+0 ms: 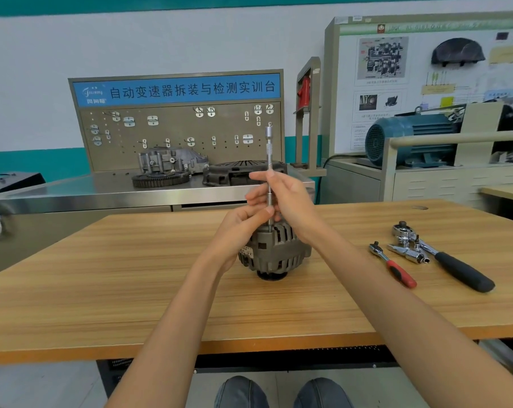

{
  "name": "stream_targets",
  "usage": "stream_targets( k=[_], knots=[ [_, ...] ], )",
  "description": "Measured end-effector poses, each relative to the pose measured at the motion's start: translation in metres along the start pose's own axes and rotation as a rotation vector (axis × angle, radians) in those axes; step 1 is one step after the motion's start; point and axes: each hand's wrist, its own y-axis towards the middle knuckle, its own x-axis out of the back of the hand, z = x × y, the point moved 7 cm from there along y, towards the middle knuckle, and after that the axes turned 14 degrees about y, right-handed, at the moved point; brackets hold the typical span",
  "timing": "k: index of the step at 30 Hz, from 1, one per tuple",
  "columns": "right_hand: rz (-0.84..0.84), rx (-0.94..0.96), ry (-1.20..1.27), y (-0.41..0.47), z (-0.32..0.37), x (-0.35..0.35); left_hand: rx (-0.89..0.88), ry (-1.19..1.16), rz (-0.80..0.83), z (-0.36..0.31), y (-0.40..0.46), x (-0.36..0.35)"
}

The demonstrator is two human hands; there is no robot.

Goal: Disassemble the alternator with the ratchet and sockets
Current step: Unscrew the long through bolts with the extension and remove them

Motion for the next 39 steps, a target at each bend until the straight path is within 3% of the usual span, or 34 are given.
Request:
stream_targets(
  k=[6, 11, 17, 21, 30, 39],
  knots=[
    [-0.156, 0.101, 0.074, -0.005, -0.011, 0.012, -0.031, 0.008, -0.08, 0.002, 0.003, 0.002],
    [-0.107, 0.11, 0.132, -0.005, -0.01, 0.011, -0.016, 0.022, -0.142, 0.004, 0.004, 0.003],
    [-0.076, 0.125, 0.024, -0.007, -0.008, 0.011, -0.008, -0.031, -0.039, 0.002, 0.001, 0.002],
    [-0.054, 0.11, 0.033, -0.007, -0.008, 0.009, -0.02, -0.039, -0.071, 0.002, 0.001, 0.003],
    [-0.091, 0.113, 0.018, -0.005, -0.01, 0.011, -0.039, -0.01, -0.14, 0.001, 0.003, 0.002],
    [-0.082, 0.121, -0.054, -0.008, -0.009, 0.01, -0.036, -0.026, -0.073, 0.002, -0.001, 0.005]
  ],
)
